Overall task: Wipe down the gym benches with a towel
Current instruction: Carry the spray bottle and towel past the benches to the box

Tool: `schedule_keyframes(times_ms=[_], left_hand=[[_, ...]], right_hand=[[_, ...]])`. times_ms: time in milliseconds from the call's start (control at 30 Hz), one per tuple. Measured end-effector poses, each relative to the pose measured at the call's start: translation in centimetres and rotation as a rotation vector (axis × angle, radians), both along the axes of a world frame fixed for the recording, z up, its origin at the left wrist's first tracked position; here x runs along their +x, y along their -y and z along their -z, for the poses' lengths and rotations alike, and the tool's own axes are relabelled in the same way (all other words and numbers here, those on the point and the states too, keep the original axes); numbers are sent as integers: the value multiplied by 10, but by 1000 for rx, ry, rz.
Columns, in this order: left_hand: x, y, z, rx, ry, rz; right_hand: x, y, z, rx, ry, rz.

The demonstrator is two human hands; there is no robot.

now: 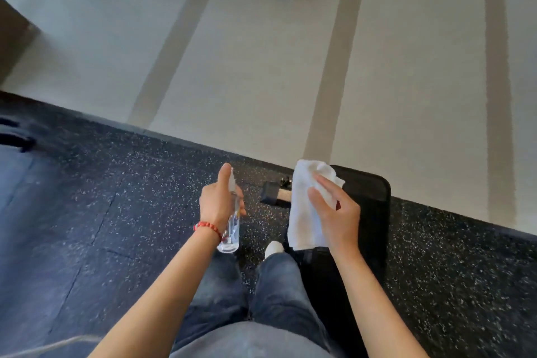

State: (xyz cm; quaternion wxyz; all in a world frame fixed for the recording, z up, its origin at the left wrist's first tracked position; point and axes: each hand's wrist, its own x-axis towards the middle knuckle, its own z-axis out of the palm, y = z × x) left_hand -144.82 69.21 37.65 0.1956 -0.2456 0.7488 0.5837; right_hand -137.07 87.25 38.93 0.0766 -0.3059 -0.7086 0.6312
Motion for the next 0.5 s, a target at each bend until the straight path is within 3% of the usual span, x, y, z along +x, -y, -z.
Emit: schedule_keyframes(times_ms=[500], left_hand=[[-98,249,-6,22,-111,-454]], right_hand=[[-181,225,-8,62,35,-537]])
